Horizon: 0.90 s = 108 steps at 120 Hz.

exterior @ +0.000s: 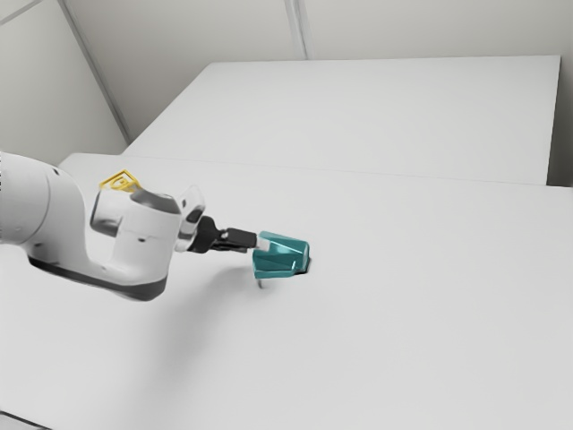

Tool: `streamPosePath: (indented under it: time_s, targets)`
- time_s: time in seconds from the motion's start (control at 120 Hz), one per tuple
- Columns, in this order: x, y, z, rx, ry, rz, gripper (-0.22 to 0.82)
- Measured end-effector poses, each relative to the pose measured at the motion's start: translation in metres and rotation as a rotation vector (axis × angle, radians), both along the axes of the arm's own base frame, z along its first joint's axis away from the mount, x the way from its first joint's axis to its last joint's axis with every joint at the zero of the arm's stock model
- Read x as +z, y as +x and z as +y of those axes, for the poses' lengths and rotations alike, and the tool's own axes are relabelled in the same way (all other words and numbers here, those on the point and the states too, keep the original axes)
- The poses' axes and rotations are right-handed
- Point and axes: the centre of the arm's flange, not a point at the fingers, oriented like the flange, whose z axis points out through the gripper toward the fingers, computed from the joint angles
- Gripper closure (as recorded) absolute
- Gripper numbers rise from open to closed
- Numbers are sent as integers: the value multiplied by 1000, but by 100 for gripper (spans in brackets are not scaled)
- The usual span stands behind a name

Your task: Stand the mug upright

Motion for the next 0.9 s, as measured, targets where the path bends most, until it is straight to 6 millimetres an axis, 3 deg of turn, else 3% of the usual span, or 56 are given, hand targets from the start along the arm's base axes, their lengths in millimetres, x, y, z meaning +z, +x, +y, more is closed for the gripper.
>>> streamPosePath:
  time_s: [0.267, 0.492, 0.9]
  targets:
    - [-14, 0, -18, -47, 38, -21, 5]
    - [-10, 3, -35, -77, 58, -58, 13]
    - [4, 8, -57, -64, 67, -114, 63]
